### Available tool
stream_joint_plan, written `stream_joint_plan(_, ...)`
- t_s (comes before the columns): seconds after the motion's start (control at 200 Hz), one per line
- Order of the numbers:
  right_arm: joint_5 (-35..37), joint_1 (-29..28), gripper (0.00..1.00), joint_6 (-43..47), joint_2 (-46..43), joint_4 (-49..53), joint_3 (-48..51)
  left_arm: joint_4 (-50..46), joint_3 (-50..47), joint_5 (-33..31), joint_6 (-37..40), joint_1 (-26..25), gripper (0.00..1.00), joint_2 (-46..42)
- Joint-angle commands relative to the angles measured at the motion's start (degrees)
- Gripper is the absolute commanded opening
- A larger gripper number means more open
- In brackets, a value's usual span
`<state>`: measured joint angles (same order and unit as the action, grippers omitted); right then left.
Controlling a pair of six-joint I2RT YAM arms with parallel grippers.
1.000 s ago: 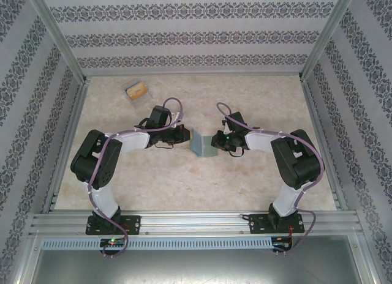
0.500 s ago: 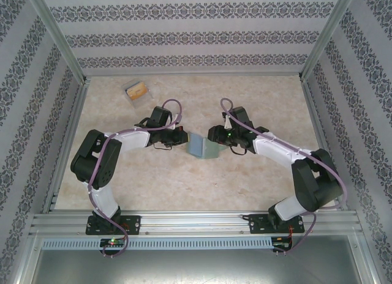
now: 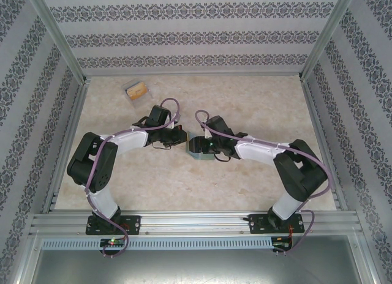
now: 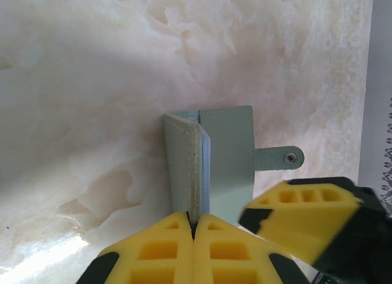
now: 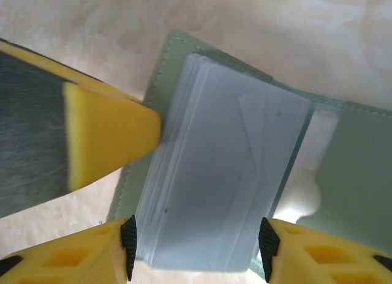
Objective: Put the credit cards into the card holder
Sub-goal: Flip over the card slot in the card holder.
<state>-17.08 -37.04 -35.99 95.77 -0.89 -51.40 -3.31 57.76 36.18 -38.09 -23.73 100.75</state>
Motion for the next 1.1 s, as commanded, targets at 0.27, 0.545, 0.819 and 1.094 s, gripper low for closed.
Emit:
stream_joint_plan(0.27, -15.1, 5.0, 0.57, -12.2, 8.0, -23.1, 5.9, 4.8, -1.1, 3.8, -4.1, -1.1, 0.00, -0.9)
stream_joint_plan(0.545, -12.2, 5.0, 0.57, -10.1, 7.1, -20.2, 7.2, 6.5, -1.6, 5.0, -5.1, -1.1, 0.00, -0.2)
stream_joint_plan(0.819, -3.1, 7.5, 0.59, -7.2, 3.5, -7.6, 8.3, 3.7, -1.5, 2.8, -3.6, -1.1, 0.00, -1.3)
stream_joint_plan(1.094, 0.0, 10.3, 0.59, -8.3, -0.4, -4.9, 10.8, 0.6, -0.7, 0.6, -1.8, -1.1, 0.00, -0.4)
